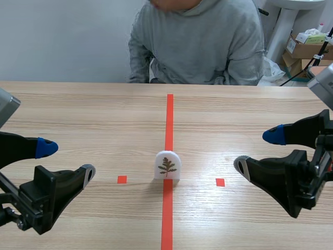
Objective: Do the leaf sorting experiment
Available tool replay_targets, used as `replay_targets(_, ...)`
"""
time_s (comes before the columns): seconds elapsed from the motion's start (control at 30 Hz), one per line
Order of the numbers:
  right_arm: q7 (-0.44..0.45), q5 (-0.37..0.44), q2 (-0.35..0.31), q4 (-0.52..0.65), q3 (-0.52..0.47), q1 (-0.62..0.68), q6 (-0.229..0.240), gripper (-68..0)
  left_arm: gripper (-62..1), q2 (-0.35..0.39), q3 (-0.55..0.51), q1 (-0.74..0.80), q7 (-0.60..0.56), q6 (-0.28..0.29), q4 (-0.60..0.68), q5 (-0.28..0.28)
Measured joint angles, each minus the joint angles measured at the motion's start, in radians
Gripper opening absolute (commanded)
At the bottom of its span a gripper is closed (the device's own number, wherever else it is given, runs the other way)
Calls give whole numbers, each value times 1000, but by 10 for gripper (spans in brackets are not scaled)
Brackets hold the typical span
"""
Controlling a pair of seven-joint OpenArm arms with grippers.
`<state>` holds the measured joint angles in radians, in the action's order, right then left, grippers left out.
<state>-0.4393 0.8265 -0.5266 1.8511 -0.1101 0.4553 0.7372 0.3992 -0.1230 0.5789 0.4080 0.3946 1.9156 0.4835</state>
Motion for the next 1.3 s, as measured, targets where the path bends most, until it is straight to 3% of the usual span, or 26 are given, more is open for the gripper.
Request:
replay_targets(1.1,0,0,0,0,0,0,0,-118,-67,0,0,0,0,0,0,0)
replay_targets(1.3,-34,-63,0,0,0,0,0,-109,-67,0,0,0,0,0,0,0)
